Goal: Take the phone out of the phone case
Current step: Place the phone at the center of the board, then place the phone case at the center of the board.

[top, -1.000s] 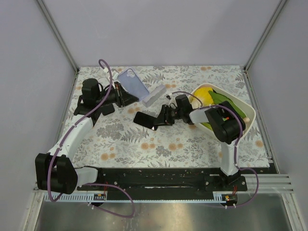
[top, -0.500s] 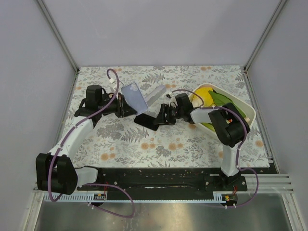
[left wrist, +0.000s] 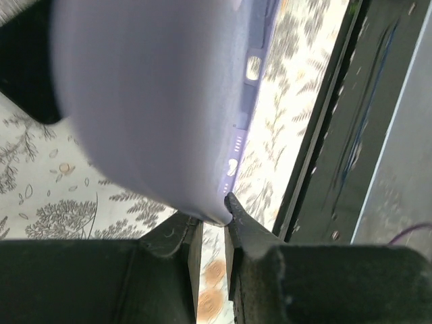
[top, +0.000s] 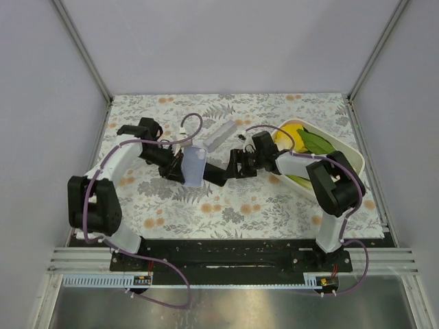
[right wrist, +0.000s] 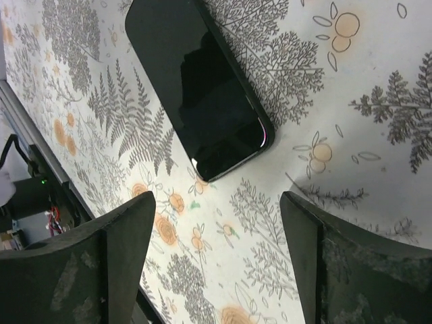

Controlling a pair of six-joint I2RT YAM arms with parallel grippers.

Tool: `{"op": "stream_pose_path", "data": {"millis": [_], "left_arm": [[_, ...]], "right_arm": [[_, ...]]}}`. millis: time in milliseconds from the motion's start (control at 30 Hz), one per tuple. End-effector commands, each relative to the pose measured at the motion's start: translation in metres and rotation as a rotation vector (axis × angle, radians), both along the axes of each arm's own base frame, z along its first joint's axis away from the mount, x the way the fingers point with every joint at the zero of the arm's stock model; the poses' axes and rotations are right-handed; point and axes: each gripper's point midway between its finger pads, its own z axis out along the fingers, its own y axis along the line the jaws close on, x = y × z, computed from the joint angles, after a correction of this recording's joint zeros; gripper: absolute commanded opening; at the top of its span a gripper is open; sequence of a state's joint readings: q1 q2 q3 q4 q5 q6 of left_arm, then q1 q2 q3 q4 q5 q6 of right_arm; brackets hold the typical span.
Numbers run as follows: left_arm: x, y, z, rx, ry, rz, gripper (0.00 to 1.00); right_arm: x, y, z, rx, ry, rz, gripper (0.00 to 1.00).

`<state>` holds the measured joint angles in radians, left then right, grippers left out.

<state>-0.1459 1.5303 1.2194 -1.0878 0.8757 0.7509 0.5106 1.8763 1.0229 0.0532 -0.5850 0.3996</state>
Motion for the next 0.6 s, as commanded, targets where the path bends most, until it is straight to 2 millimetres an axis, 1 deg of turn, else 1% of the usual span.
{"op": "stream_pose_path", "data": {"millis": [0,100,200,267,367,433,567], "left_arm": [[-0.043,0.034,-0.018,0.158,0.067,-0.286,0.0],[-0.032,0.035,-0.027,0.208,0.011,-0.262,0.0],[-0.027,0.03,-0.031,0.228,0.023,-0.251,0.0],[-0.028,0.027,-0.036,0.221,0.043,-0.231,0.0],[-0.031,0.031,-0.043,0.228,0.086,-0.223,0.0],[-0.032,0.034,-0.046,0.203,0.116,-0.189,0.0],[-0.027,0.047,-0.054,0.188,0.193,-0.093,0.0]], "right_arm": [[0.003,-0.009,0.039,-0.038,-0.139,0.031,0.84],[0.007,-0.013,0.06,-0.038,-0.203,0.021,0.85],[0.006,-0.015,0.074,-0.028,-0.242,0.018,0.85],[0.005,-0.018,0.078,-0.033,-0.26,0.016,0.86],[0.007,-0.021,0.084,-0.042,-0.287,0.005,0.86],[0.006,-0.023,0.084,-0.039,-0.287,0.001,0.87],[0.006,-0.022,0.087,-0.021,-0.28,-0.002,0.87]]}}
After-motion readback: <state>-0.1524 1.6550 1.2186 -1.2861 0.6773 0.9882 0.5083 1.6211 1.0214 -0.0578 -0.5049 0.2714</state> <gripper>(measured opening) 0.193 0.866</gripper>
